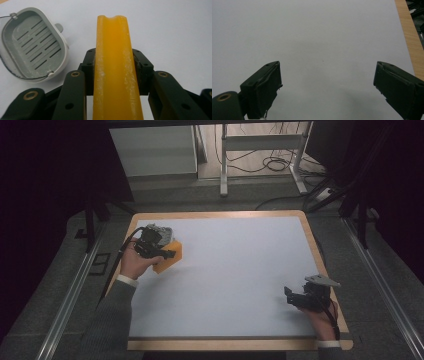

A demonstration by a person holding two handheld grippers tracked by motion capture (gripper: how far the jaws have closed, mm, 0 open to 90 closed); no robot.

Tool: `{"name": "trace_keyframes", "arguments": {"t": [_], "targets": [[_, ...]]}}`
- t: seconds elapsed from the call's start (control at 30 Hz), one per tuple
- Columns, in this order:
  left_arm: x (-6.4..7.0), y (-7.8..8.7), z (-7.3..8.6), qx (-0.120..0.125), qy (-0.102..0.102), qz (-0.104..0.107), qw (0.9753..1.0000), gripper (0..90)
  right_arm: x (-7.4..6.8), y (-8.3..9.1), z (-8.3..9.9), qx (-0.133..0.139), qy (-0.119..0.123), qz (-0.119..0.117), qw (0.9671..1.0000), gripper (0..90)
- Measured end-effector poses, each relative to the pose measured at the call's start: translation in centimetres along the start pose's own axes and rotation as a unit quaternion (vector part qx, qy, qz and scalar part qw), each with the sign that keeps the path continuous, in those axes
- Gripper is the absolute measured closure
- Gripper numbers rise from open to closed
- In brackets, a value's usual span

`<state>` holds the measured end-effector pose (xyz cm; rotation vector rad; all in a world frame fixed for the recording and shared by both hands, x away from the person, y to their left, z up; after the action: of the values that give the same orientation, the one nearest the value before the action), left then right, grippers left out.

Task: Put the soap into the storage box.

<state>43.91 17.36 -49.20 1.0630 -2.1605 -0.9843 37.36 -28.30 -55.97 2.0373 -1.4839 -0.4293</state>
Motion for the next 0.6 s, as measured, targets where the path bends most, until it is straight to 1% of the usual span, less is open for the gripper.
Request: {"name": "trace_keyframes", "arguments": {"t": [0.1, 0.2, 0.37, 0.4, 0.47, 0.5, 0.6], "targets": [[-0.4, -0.1, -0.1, -0.003, 0.002, -0.005, 1.0, 61.4, 0.1, 0.0, 0.0, 0.0, 0.0, 0.001, 1.0, 7.8], [-0.8, -0.1, -0.3, -0.004, 0.005, -0.006, 1.0, 61.4, 0.1, -0.1, 0.1, -0.002, -0.001, 0.001, 1.0, 7.9], [-1.4, 0.1, -0.7, 0.0, 0.008, -0.008, 0.9999, 61.4, 0.1, -0.1, 0.1, -0.002, -0.003, 0.001, 1.0, 7.8], [-1.4, 0.2, -0.8, 0.003, 0.014, -0.006, 0.9999, 61.4, 0.1, -0.1, 0.1, -0.002, -0.003, 0.001, 1.0, 7.8], [-1.7, 0.3, -0.9, 0.003, 0.015, -0.007, 0.9999, 61.4, 0.1, -0.1, 0.1, -0.002, -0.004, 0.001, 1.0, 7.8], [-1.8, 0.3, -1.0, 0.002, 0.013, -0.008, 0.9999, 61.4, 0.1, -0.1, 0.1, -0.002, -0.004, 0.001, 1.0, 7.8], [-2.2, 0.4, -1.2, 0.003, 0.02, -0.01, 0.9997, 61.4, 0.2, -0.1, 0.2, -0.003, -0.003, 0.002, 1.0, 7.8]]}}
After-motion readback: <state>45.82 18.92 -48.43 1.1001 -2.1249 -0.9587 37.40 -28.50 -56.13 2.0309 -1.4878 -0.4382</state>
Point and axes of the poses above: each handheld gripper's, and its own axes: y roughly backward along the jaws, z roughly out of its underside, x roughly to its right, the point moved 8 cm from there along -y, roughly forward along the jaws, and after that the axes turned 3 degrees about y, right-handed, at the moved point
